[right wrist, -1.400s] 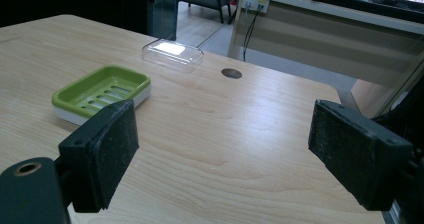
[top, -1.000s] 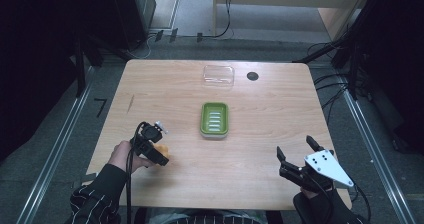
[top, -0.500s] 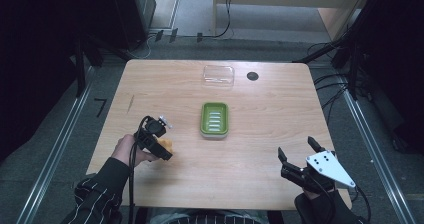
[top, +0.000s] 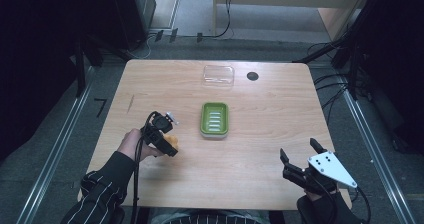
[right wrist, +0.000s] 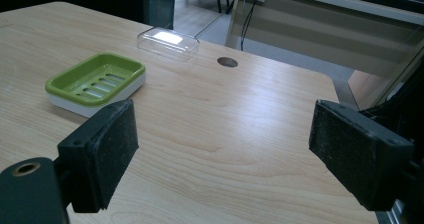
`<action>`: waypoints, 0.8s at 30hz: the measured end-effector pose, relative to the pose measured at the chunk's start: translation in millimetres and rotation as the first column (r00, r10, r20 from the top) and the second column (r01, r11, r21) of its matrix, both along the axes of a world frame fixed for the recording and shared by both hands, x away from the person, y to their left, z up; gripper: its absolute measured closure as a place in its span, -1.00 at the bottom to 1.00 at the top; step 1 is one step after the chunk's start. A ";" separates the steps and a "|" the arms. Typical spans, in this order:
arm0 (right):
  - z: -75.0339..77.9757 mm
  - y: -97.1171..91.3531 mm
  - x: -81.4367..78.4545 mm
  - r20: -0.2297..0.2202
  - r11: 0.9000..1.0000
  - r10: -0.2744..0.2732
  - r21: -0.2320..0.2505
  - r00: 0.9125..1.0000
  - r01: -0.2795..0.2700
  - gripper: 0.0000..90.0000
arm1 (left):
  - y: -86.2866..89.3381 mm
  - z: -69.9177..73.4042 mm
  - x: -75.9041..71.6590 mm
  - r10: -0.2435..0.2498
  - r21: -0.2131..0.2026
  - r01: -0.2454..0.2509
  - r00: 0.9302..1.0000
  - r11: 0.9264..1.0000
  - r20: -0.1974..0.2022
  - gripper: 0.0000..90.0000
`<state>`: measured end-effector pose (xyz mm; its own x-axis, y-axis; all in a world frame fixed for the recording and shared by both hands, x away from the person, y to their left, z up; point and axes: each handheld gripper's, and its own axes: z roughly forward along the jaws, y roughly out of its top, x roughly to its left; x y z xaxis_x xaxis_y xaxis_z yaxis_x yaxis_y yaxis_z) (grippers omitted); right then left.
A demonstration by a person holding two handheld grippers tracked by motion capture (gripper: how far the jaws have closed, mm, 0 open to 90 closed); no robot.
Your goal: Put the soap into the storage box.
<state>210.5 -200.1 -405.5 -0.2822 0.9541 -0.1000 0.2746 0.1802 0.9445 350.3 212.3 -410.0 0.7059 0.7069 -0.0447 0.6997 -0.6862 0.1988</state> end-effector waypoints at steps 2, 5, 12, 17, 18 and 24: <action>-0.3 -0.8 0.4 0.002 1.000 -0.001 -0.001 1.000 0.001 -0.72 | -2.2 1.6 1.4 -0.009 0.002 0.009 1.000 1.000 0.004 -0.43; -0.4 -1.6 -0.6 -0.003 1.000 -0.007 -0.002 1.000 0.007 -0.72 | -5.4 3.3 2.9 -0.018 0.001 0.018 1.000 1.000 0.008 -0.43; -0.2 -4.2 -4.3 -0.005 1.000 -0.019 0.001 1.000 0.019 -0.72 | -19.0 10.7 10.3 -0.065 -0.008 0.065 0.998 0.998 0.008 -0.43; -0.3 -6.4 -6.2 -0.003 1.000 -0.029 0.001 1.000 0.029 -0.72 | -25.7 14.4 16.1 -0.082 -0.002 0.082 0.997 0.997 0.011 -0.43; -0.4 -6.6 -6.6 -0.004 1.000 -0.029 0.002 1.000 0.029 -0.72 | -26.7 15.1 16.7 -0.083 -0.003 0.083 0.996 0.997 0.018 -0.43; -0.5 -7.5 -7.4 -0.002 1.000 -0.031 0.001 1.000 0.031 -0.72 | -33.8 20.6 21.5 -0.109 -0.008 0.109 0.994 0.994 0.021 -0.42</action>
<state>203.1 -207.5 -406.1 -0.2524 0.9626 -0.0989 0.2820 0.1709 0.9441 371.7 178.5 -389.4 0.7795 0.6254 -0.0359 0.6167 -0.7561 0.2192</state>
